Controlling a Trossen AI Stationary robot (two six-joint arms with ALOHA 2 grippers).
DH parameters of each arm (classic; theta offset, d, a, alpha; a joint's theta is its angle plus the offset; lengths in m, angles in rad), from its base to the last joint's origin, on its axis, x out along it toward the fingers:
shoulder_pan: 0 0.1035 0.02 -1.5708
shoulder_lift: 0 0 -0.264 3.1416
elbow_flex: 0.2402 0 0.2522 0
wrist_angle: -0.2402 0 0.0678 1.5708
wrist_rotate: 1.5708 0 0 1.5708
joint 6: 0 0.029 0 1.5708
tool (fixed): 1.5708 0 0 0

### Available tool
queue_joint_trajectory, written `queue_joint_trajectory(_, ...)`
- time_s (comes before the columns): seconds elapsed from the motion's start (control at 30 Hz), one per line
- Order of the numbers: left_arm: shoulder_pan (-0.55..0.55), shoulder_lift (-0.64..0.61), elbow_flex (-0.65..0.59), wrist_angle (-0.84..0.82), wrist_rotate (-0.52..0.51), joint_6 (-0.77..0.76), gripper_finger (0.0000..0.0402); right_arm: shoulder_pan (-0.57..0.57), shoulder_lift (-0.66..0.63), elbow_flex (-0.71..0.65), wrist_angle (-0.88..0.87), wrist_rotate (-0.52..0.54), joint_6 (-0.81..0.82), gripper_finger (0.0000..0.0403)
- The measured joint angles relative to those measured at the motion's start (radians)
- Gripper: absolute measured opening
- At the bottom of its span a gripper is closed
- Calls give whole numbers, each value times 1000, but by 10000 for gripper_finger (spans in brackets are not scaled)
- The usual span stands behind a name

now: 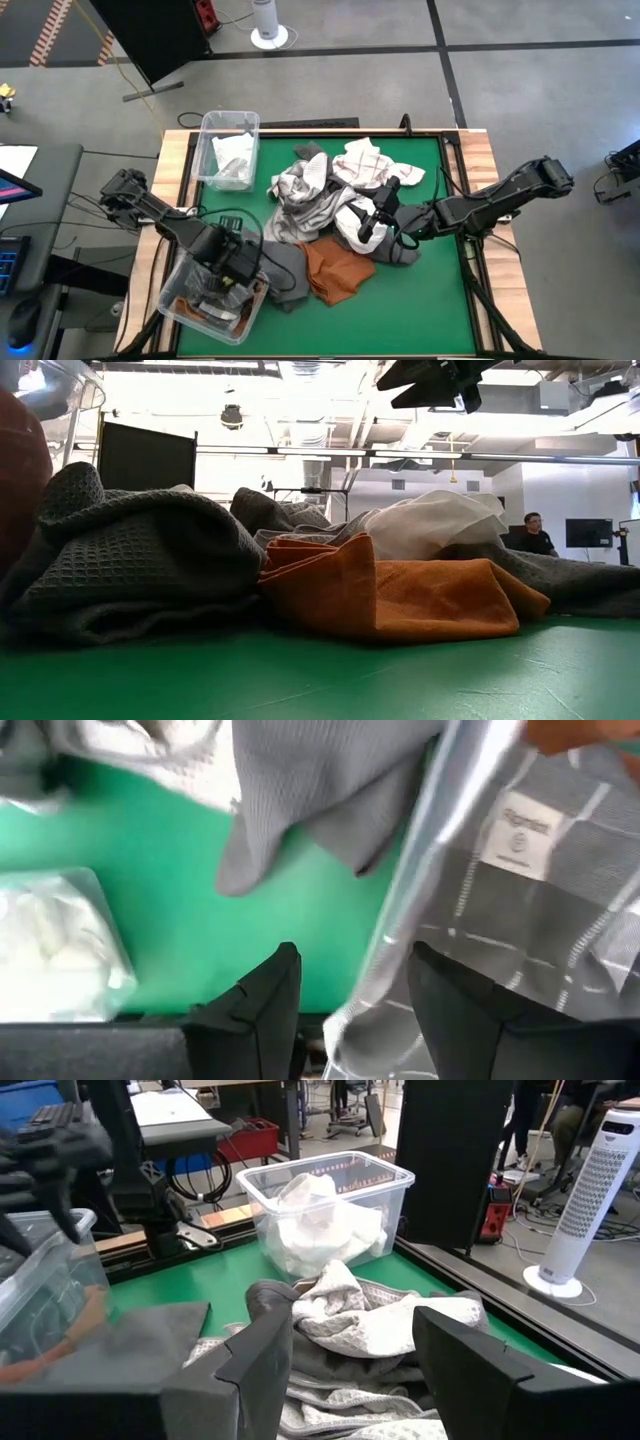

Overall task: Sort towels by color in basket
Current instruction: Put the gray patterned towel into the bottom transparent bin

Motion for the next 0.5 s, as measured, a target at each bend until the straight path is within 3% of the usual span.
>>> queue_joint_trajectory(0.23, 27, 1, -176, 100, 114, -33, 176, 5, 0, 0, -1, 0, -3, 235)
queue_joint_trajectory(0.33, 39, 1, -208, 114, 142, -129, 165, 2, 0, 0, -1, 0, -3, 235)
queue_joint_trajectory(0.5, 50, 0, -192, 219, 185, -366, 110, -5, 0, 0, -1, 0, 2, 235)
